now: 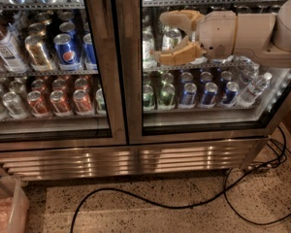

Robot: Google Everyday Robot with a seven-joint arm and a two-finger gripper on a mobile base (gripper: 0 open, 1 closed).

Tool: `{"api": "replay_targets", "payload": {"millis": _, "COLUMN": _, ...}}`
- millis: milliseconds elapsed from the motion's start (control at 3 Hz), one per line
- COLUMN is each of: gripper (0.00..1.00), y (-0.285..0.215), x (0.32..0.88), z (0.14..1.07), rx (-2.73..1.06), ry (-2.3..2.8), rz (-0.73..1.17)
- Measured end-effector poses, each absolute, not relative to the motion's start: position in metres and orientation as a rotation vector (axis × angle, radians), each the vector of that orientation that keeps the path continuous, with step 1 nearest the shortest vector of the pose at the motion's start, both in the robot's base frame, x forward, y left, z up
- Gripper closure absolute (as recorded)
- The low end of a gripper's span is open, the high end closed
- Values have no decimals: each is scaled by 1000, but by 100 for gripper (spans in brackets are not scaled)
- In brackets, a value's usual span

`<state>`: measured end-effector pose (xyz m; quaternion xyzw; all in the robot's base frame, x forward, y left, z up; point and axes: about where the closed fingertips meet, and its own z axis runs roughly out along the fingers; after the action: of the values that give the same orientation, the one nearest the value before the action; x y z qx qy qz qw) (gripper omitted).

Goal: Open right fridge door

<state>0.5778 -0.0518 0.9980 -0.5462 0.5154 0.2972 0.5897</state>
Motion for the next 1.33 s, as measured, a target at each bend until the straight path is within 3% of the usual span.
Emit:
{"api": "replay_targets", "payload": {"millis": 333, "gripper": 37, "y": -45, "x": 581, "z": 996, "rx": -1269, "ry": 1180, "rz": 725}}
{"api": "replay_targets", "payload": {"millis": 1000, "gripper": 36, "y": -31, "x": 586, "z": 1005, "rx": -1290, "ry": 1121, "rz": 752}}
{"api": "replay_targets", "payload": {"millis": 1333, "gripper": 29, "y": -20, "x": 590, "z": 1025, "rx": -1325, "ry": 1058, "rz": 733}}
